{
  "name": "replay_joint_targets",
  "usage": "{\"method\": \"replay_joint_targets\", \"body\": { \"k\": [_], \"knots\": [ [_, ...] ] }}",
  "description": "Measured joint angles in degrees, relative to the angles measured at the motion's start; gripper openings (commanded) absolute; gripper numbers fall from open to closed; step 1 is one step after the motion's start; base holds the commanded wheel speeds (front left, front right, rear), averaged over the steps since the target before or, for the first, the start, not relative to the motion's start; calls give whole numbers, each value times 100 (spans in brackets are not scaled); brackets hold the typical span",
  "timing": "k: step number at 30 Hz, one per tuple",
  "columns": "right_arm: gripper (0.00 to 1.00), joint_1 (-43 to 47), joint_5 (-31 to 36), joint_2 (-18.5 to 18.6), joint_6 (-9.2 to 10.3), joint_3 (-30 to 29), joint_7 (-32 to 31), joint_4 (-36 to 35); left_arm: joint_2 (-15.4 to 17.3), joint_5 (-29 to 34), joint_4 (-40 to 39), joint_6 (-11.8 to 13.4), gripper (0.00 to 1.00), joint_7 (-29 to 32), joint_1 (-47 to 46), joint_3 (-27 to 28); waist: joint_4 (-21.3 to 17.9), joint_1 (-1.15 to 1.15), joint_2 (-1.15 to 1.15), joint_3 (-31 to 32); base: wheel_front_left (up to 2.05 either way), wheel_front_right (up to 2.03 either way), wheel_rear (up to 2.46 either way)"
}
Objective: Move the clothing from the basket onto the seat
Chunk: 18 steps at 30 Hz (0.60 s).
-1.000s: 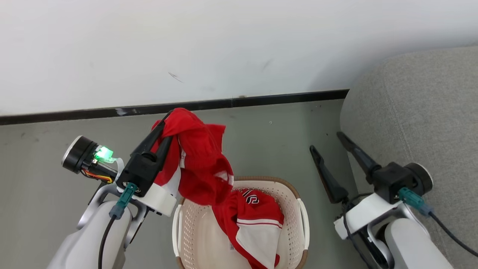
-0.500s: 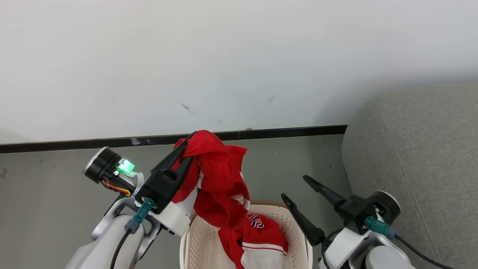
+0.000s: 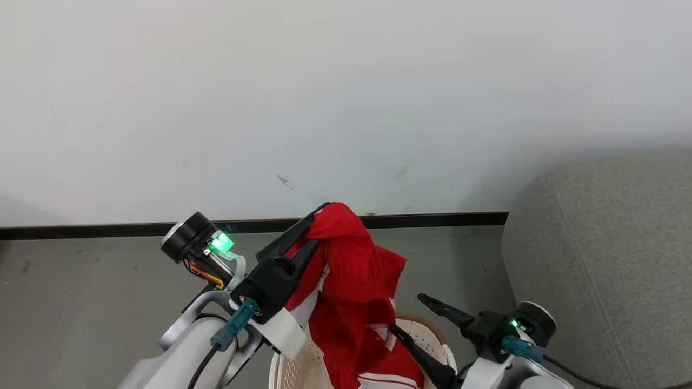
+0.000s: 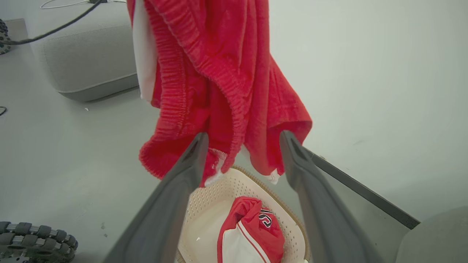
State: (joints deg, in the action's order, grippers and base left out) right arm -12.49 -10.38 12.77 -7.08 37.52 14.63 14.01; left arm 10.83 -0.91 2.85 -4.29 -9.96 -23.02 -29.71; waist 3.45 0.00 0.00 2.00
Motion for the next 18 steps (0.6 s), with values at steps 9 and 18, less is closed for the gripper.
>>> {"method": "replay_joint_targets", "body": {
  "k": [9,18],
  "knots": [
    [100,-601,-305,-19,0,693,0,387,-131,-1,-379,-98,0,242,0,-278,164,0,0,137,0,0,0],
    [100,-1223,-403,-107,0,1255,0,862,-159,-4,-676,-144,0,394,0,-460,334,0,0,151,0,0,0]
  ]
}}
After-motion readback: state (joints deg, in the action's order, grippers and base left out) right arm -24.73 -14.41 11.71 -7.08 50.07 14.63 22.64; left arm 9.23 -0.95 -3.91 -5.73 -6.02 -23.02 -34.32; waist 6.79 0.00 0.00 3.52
